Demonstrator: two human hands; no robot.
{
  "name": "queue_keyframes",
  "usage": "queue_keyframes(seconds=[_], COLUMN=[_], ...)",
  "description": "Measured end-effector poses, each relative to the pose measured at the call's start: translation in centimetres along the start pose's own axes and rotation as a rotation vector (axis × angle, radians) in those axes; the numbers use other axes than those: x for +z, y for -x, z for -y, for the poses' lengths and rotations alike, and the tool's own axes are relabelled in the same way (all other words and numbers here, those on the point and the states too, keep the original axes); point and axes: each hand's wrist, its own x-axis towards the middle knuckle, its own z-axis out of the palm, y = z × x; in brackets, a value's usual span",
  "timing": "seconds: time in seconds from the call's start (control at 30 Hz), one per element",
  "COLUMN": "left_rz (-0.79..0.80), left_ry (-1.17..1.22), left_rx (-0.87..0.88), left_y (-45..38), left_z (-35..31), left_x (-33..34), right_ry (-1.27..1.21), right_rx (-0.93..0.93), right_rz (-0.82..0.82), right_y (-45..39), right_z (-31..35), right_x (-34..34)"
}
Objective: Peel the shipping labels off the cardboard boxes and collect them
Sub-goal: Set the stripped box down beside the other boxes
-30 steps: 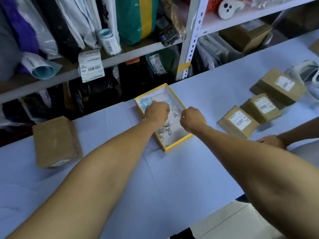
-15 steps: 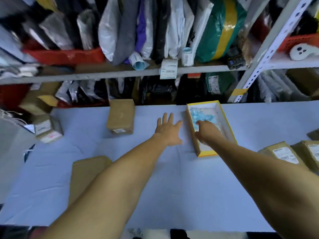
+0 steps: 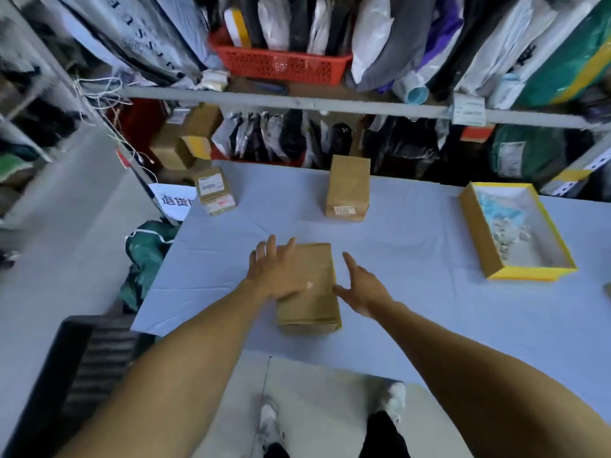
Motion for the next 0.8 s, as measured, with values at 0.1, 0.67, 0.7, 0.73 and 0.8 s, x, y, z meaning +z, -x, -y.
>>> queue_keyframes(seconds=[0.1, 0.67, 0.7, 0.73, 0.8], left_rz=[0.066, 0.042, 0.018, -0.009, -0.089], left_ry=[0.048, 0.329, 0.331, 0.329, 0.312], left_rx=[0.035, 0.112, 0.123, 0.133, 0.142], left_y=[1.8, 5.6, 5.3, 4.9, 4.0], left_z=[2.4, 6.4, 7.1, 7.6, 9.0], left_x=[1.5, 3.2, 2.2, 1.3, -0.8], right_ry=[-0.118, -0.045, -0.039, -0.049, -0.074], right_rx=[0.037, -0.081, -0.079, -0.079, -0.084], right_rz=[0.022, -0.004, -0.015, -0.032, -0.095], right_y=[1.0, 1.6, 1.1, 0.6, -0.7], right_z=[1.7, 6.8, 7.8, 8.7, 11.0], right_x=[2.7, 6.4, 6.0, 5.7, 5.2])
